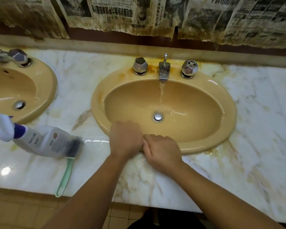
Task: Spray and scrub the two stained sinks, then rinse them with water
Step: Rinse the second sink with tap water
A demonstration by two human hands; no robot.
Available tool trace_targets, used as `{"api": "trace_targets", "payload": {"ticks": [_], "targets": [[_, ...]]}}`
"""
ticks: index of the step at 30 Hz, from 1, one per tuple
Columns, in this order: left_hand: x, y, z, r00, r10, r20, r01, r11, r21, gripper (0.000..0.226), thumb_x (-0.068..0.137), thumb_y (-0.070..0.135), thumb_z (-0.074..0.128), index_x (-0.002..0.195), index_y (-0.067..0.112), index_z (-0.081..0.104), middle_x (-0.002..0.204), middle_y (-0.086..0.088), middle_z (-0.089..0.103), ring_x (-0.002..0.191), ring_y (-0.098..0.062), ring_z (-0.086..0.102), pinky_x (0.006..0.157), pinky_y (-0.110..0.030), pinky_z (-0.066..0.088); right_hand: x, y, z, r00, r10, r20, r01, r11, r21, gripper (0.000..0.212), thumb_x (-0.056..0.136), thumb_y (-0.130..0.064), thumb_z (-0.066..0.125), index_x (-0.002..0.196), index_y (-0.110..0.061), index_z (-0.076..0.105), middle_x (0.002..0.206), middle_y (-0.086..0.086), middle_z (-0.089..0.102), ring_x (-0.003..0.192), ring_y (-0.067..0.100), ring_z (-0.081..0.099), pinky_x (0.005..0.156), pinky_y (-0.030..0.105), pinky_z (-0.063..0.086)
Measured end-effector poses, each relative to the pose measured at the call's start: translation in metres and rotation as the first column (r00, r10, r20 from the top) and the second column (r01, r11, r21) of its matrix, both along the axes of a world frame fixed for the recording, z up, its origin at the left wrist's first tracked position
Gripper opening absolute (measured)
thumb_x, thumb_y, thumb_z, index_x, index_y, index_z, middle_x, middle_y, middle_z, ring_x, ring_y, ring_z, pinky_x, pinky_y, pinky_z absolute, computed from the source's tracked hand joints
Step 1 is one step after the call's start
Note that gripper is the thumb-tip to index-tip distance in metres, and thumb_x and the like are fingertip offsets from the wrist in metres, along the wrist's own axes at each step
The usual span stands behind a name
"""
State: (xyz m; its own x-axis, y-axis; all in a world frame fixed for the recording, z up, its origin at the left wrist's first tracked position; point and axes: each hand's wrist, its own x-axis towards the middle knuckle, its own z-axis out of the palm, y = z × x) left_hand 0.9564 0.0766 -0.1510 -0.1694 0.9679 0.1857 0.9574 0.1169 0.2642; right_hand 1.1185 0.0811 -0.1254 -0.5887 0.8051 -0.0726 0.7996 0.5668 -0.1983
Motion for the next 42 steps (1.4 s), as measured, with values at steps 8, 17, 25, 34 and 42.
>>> {"api": "trace_targets", "payload": {"ticks": [8, 17, 25, 34, 42], "targets": [[-0.003, 0.008, 0.01, 0.999, 0.043, 0.006, -0.041, 0.987, -0.156, 0.045, 0.084, 0.03, 0.035, 0.094, 0.024, 0.078, 0.085, 0.004, 0.072, 0.075, -0.02, 0.064, 0.096, -0.036, 0.039, 0.011, 0.073, 0.0, 0.939, -0.316, 0.138, 0.343, 0.82, -0.458, 0.046, 0.097, -0.048, 0.041, 0.074, -0.016, 0.065, 0.084, 0.004, 0.068, 0.081, 0.027, 0.061, 0.067, 0.034, 0.045], [-0.016, 0.011, 0.0, 0.999, -0.023, 0.026, 0.025, 0.997, -0.078, 0.042, 0.089, 0.029, 0.038, 0.099, 0.022, 0.078, 0.094, 0.004, 0.074, 0.094, -0.017, 0.066, 0.118, -0.041, 0.031, -0.02, 0.189, -0.013, -0.347, -0.937, 0.035, -0.502, 0.154, -0.851, 0.039, 0.106, -0.013, 0.033, 0.132, 0.009, 0.052, 0.124, 0.03, 0.065, 0.117, 0.042, 0.065, 0.106, 0.05, 0.052], [-0.031, 0.01, 0.0, 0.954, 0.206, 0.219, -0.223, 0.974, 0.051, 0.048, 0.086, 0.022, 0.035, 0.115, 0.017, 0.074, 0.116, 0.0, 0.074, 0.14, -0.019, 0.049, 0.124, -0.053, 0.013, -0.037, 0.042, 0.021, 0.666, -0.498, -0.556, -0.08, 0.692, -0.717, 0.046, 0.103, -0.044, 0.035, 0.114, -0.02, 0.072, 0.12, 0.006, 0.074, 0.114, 0.026, 0.068, 0.102, 0.05, 0.052], [-0.034, 0.009, 0.001, 0.924, 0.275, 0.264, -0.299, 0.953, 0.055, 0.05, 0.083, 0.022, 0.037, 0.117, 0.016, 0.073, 0.115, 0.0, 0.073, 0.148, -0.022, 0.037, 0.127, -0.051, 0.003, 0.027, 0.078, 0.006, 0.93, -0.326, 0.169, 0.366, 0.791, -0.49, 0.055, 0.103, -0.055, 0.039, 0.073, -0.015, 0.063, 0.08, 0.001, 0.067, 0.083, 0.028, 0.064, 0.07, 0.034, 0.046], [-0.051, 0.012, -0.004, 0.895, 0.245, 0.373, -0.294, 0.953, 0.079, 0.05, 0.087, 0.016, 0.038, 0.125, 0.008, 0.069, 0.142, -0.006, 0.061, 0.154, -0.028, 0.021, 0.128, -0.047, 0.0, -0.04, 0.173, -0.003, -0.316, -0.949, -0.016, -0.507, 0.183, -0.842, 0.044, 0.108, -0.016, 0.033, 0.137, 0.011, 0.051, 0.133, 0.029, 0.063, 0.125, 0.038, 0.062, 0.11, 0.046, 0.048]]}}
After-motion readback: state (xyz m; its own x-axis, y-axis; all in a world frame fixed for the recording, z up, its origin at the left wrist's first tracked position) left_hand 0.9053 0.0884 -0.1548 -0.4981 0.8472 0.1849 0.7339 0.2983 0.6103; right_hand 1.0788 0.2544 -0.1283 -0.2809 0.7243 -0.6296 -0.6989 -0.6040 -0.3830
